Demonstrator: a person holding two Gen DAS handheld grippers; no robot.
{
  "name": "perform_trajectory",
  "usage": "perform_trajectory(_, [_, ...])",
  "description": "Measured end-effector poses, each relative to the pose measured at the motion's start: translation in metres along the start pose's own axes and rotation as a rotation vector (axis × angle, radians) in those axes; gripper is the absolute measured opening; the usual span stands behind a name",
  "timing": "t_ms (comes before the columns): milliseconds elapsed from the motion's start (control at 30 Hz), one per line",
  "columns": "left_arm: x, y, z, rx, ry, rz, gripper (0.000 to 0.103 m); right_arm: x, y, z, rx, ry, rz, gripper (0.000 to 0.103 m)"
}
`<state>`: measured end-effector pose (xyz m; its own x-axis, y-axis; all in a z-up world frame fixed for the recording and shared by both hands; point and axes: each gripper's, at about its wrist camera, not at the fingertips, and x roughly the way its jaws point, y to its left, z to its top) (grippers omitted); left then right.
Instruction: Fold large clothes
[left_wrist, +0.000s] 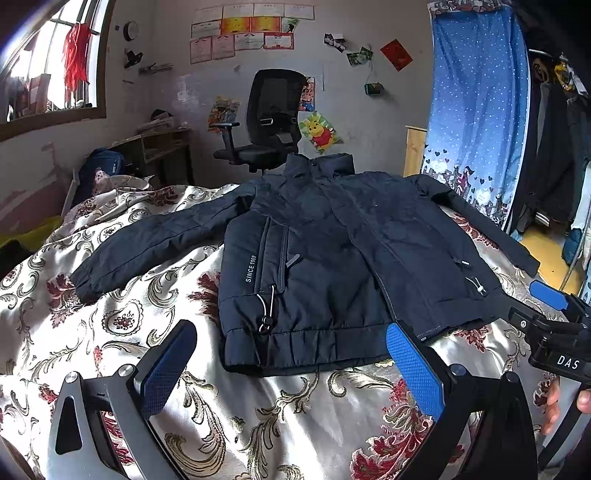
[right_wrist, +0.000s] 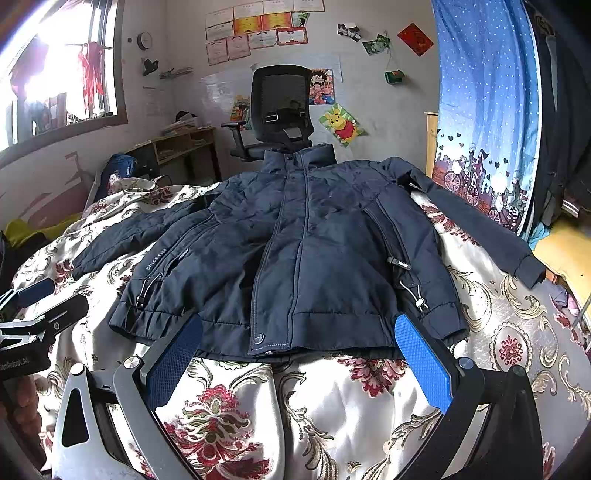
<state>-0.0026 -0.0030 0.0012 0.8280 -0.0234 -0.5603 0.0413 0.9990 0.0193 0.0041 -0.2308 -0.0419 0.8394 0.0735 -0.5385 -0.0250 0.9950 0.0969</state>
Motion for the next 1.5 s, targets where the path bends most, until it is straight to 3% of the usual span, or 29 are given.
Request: perform_trajectory(1500, [-0.0017, 0.0019, 0.0019, -0.008, -0.006, -0.006, 0.103, 0.0005, -0.0012, 0.0002, 0.002, 0.002, -0.001, 0.102])
